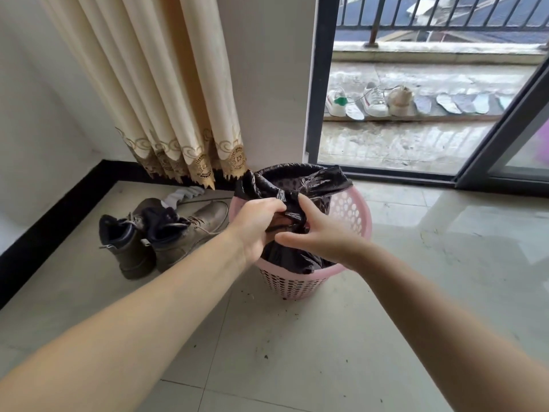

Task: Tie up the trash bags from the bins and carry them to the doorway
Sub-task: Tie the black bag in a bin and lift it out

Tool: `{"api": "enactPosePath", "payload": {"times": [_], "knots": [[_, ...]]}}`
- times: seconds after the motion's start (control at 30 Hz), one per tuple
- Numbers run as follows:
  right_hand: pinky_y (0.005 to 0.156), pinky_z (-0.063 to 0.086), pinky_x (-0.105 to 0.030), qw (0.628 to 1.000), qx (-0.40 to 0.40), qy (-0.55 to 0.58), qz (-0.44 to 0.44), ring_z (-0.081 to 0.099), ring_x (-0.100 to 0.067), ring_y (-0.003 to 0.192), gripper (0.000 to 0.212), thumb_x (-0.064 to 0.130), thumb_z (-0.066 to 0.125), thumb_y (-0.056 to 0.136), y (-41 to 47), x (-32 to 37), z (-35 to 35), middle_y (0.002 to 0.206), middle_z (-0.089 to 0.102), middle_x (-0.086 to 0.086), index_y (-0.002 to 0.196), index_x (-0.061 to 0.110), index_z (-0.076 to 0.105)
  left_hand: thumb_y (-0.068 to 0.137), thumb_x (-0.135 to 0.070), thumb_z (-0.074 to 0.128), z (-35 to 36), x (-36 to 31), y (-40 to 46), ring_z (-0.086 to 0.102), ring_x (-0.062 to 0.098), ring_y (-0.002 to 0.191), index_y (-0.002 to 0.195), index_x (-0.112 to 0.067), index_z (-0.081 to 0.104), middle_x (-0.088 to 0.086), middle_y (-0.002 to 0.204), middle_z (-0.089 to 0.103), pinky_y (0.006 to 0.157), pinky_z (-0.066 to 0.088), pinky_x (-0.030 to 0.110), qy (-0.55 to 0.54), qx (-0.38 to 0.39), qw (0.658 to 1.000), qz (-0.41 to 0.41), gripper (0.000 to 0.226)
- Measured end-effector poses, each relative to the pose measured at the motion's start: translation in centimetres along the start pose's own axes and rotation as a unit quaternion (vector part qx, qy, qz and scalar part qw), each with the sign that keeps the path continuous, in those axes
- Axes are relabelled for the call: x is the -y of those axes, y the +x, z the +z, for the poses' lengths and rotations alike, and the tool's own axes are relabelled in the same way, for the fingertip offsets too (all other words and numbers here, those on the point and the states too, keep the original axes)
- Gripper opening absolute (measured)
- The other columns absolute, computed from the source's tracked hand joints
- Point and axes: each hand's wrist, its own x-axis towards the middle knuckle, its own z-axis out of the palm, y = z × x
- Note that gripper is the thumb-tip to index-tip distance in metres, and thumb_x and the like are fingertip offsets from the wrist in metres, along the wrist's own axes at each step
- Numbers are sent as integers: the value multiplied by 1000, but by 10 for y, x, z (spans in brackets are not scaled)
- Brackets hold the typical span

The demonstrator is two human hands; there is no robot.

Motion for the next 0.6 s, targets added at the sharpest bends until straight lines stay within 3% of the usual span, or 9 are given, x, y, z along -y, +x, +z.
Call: {"api": "enactPosePath", "payload": {"times": [0.07,0.17,0.27,0.33,0.4,0.47,0.53,0.6], "knots": [[95,48,-36,990,-81,-105,-49,55,-19,112,54,23,63,82,10,-11,9,123,58,-3,132,17,45,89,-9,45,-4,-1,2,59,15,72,85,-11,58,5,80,61,70,48,28,-1,23,999,-27,14],[74,46,-25,977,-187,-103,-32,58,-16,88,35,0,50,85,12,-12,5,90,67,4,108,19,68,84,-19,47,-12,0,10,57,16,81,91,-13,58,3,88,60,81,46,31,30,4,998,-56,14],[58,51,-16,991,-124,-37,34,62,-17,66,41,-7,39,89,10,-17,-6,72,65,4,94,17,72,89,-27,52,-24,9,23,59,16,74,101,-14,57,2,81,59,69,50,29,-32,-99,993,-61,18],[71,59,-27,996,-55,20,70,71,-24,69,46,-10,35,89,8,-18,-8,75,70,1,85,19,69,91,-28,56,-35,17,33,59,17,75,106,-16,54,2,83,55,63,51,29,-86,-153,981,-79,20],[82,59,-36,995,-13,48,83,73,-26,80,53,-16,33,87,6,-19,-9,81,73,-5,77,21,70,92,-21,57,-42,21,41,58,18,73,93,-16,57,3,83,55,59,52,29,-122,-157,976,-93,5],[83,58,-36,996,3,31,86,71,-25,80,57,-19,30,82,5,-23,-11,82,72,-7,73,21,70,93,-6,51,-42,21,45,56,17,66,88,-13,58,5,80,57,49,54,25,-158,-131,975,-81,11],[77,59,-33,994,-5,46,102,68,-24,76,54,-20,29,81,2,-26,-14,80,69,-9,72,17,68,92,5,41,-37,22,51,58,20,67,107,-8,59,9,83,60,51,55,26,-183,-124,975,-33,27],[60,58,-25,980,-50,133,137,65,-21,73,46,-18,32,85,2,-30,-16,81,66,-10,76,10,66,88,9,37,-35,27,59,61,18,72,122,-11,58,8,95,65,61,55,28,-121,-144,981,38,45]]}}
